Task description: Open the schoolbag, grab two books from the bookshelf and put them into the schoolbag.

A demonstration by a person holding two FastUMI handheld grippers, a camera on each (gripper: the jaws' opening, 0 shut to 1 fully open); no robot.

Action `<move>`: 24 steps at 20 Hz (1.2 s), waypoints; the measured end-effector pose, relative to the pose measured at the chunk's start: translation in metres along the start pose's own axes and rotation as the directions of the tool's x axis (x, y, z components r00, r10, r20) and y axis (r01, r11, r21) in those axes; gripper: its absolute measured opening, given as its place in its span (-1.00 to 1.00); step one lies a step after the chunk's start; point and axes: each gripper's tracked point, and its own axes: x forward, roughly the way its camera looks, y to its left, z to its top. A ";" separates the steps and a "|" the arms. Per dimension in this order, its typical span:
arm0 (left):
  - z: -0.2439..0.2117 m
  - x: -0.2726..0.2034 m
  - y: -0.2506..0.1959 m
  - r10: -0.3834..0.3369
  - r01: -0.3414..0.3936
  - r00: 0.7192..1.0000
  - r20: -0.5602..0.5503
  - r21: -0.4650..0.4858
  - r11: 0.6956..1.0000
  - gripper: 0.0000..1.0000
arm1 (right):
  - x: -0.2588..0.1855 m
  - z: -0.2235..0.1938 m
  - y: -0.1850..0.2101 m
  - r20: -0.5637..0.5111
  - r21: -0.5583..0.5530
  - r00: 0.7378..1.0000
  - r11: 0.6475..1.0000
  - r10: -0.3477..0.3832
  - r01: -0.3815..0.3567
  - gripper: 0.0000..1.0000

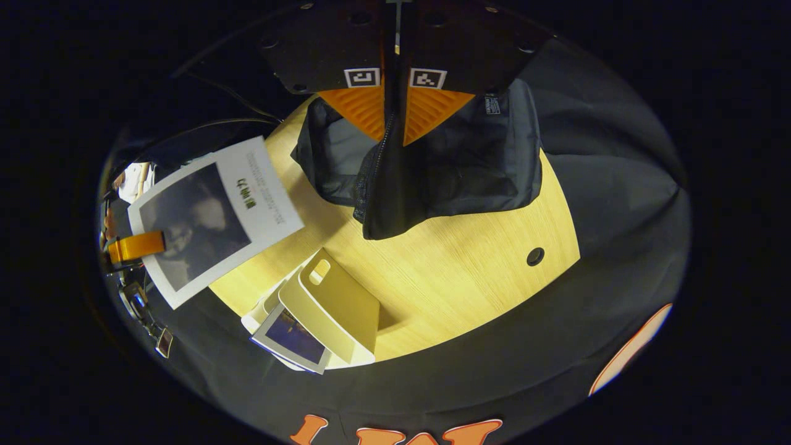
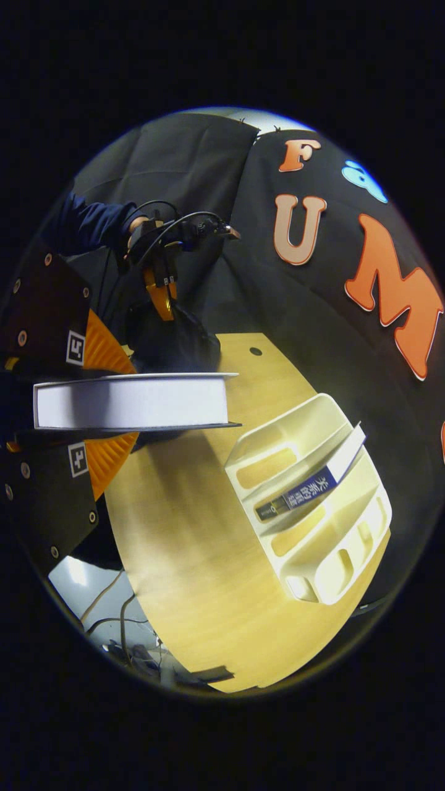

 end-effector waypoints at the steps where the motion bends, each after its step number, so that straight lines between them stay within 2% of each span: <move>1: 0.001 0.000 -0.002 0.003 -0.003 1.000 0.004 0.000 1.000 -0.93 | 0.013 -0.002 0.006 0.003 0.001 1.000 1.000 0.026 -0.026 -0.39; 9: 0.005 -0.001 -0.011 -0.004 0.006 0.998 0.057 -0.043 0.999 -0.93 | 0.111 -0.020 0.019 0.004 0.109 0.988 0.982 0.154 -0.153 -0.39; 13: 0.006 -0.001 -0.014 -0.011 0.019 0.996 0.085 -0.096 0.995 -0.93 | 0.150 -0.031 0.028 0.019 0.120 0.982 0.975 0.187 -0.188 -0.39; 18: 0.009 -0.002 -0.021 -0.008 0.022 0.994 0.109 -0.126 0.992 -0.93 | 0.194 -0.038 0.039 0.063 0.183 0.977 0.960 0.205 -0.213 -0.39; 24: 0.012 0.005 -0.042 -0.048 0.072 0.988 0.148 -0.163 0.984 -0.93 | 0.236 -0.038 0.052 0.118 0.216 0.961 0.938 0.249 -0.269 -0.39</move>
